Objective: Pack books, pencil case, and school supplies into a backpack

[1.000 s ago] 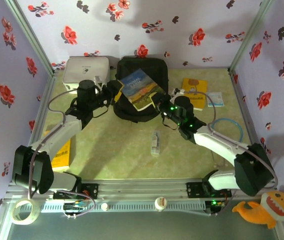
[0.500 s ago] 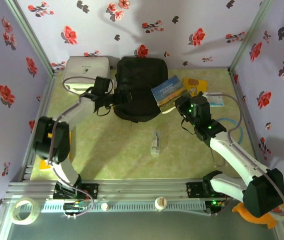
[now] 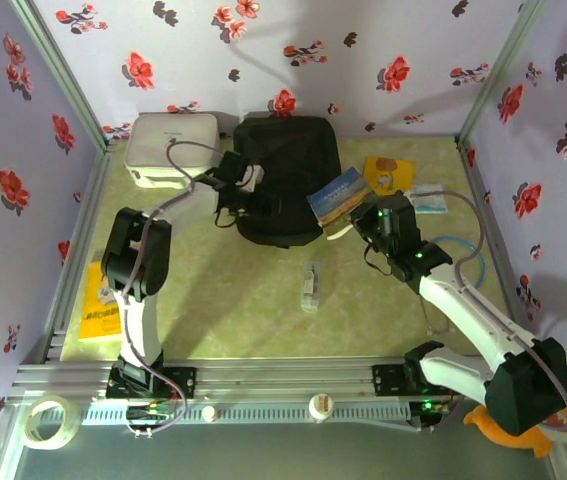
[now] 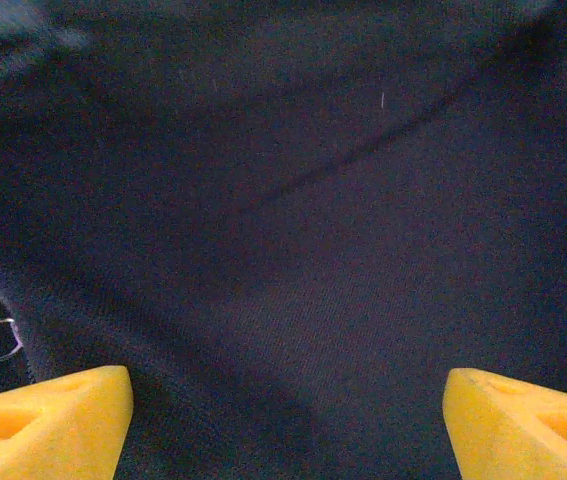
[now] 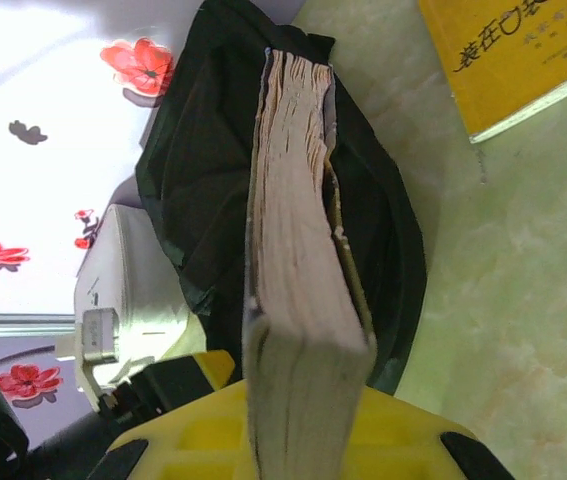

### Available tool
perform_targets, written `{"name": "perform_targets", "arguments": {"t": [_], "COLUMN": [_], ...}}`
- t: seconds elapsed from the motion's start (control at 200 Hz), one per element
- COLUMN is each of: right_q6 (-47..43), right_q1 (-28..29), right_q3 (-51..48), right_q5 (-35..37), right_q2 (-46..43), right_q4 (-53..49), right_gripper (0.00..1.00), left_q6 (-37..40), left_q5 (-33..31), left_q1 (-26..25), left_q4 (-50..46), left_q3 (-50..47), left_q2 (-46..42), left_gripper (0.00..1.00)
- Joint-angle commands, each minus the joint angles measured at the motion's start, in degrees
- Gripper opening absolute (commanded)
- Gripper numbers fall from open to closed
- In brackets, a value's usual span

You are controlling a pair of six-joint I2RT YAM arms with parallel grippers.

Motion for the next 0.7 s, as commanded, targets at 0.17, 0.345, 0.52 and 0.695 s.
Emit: {"name": "perform_targets", "arguments": {"t": [0.17,0.345,0.52,0.695], "right_q6": [-1.3,-3.4,-5.3,-5.6], "right_q1": [-1.4,-4.1,-7.2,-9.5], "right_q3": [0.6,0.8,0.9,0.4], "right_q5": [5.2,6.5,5.8,4.9], "right_q2": [-5.2,-9.1,-11.3,-12.4], "right_q4": [-2.8,-7.6,-11.9,-14.0], "right_gripper": [0.02,0.02,0.02,0.02], "left_q6": [2.1,10.8,23.4,31.2], "left_q5": [2.2,2.2,4.1,7.8], "left_q1": [-6.3,-6.5,-7.6,-10.7], "left_q4": [-4.9,-10.5,-17.3,-23.2], "left_q3": [-1.6,3.4,8.9,15.6], "left_q2": [-2.1,-4.7,-3.2,1.9], "left_gripper": [0.8,0.79,0.77,0.69]}}
